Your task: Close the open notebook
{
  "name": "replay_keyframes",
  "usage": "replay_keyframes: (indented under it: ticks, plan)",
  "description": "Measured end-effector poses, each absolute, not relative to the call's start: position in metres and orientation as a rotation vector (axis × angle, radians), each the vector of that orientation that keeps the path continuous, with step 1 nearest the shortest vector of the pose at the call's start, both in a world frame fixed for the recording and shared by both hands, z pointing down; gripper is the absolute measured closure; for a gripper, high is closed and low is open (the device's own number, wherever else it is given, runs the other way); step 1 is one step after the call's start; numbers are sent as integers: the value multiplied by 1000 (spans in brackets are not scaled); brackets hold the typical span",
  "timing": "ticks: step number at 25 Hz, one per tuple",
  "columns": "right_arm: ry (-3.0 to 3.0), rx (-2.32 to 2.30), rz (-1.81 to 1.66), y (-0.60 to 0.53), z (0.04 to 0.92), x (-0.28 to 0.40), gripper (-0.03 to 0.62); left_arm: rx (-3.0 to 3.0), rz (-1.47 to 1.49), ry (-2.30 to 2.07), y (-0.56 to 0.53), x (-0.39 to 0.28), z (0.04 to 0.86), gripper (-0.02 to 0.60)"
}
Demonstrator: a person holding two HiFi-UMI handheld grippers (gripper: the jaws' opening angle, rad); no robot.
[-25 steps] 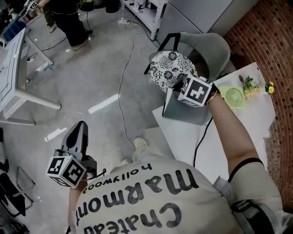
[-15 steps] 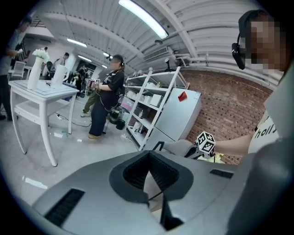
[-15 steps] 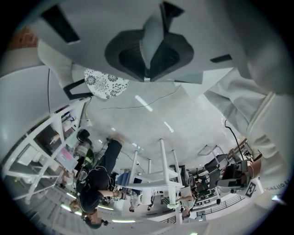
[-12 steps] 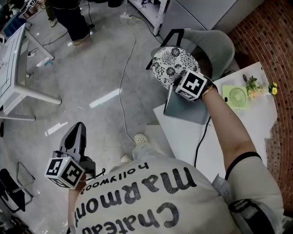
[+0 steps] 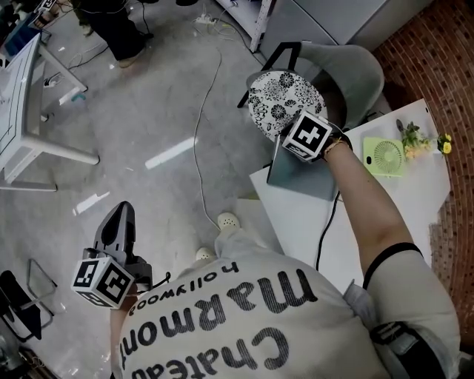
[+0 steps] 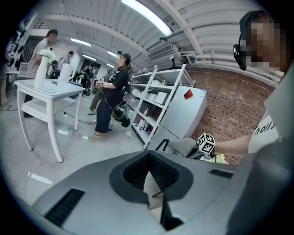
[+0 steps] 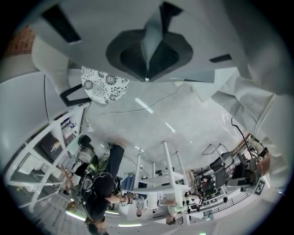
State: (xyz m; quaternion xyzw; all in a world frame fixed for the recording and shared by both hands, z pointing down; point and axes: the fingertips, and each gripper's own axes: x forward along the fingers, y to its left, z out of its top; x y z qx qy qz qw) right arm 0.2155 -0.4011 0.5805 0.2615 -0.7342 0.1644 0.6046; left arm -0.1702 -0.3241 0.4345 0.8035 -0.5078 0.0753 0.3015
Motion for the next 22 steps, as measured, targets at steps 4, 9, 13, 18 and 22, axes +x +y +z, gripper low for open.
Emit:
replay_keyframes:
  ticks: [4,9,13,18,22]
  plan:
    - [-1695,611,398,-402,585,217,568,2127,203,-1348,-327,-170,436,580]
    - [-1696,652,420,-403,590,215,562,2120,209,-1349,-327,-175,437,580]
    - [-1699,694,433,-404,592,218,556,2120,210,-1351,-326,-175,437,580]
    - [-1697,783,415,-407,592,220,537,2130,200,-1341,-325,-175,438,580]
    - [-1707,888,394,-407,587,221,511,2138,198,-1326,-321,-175,437,580]
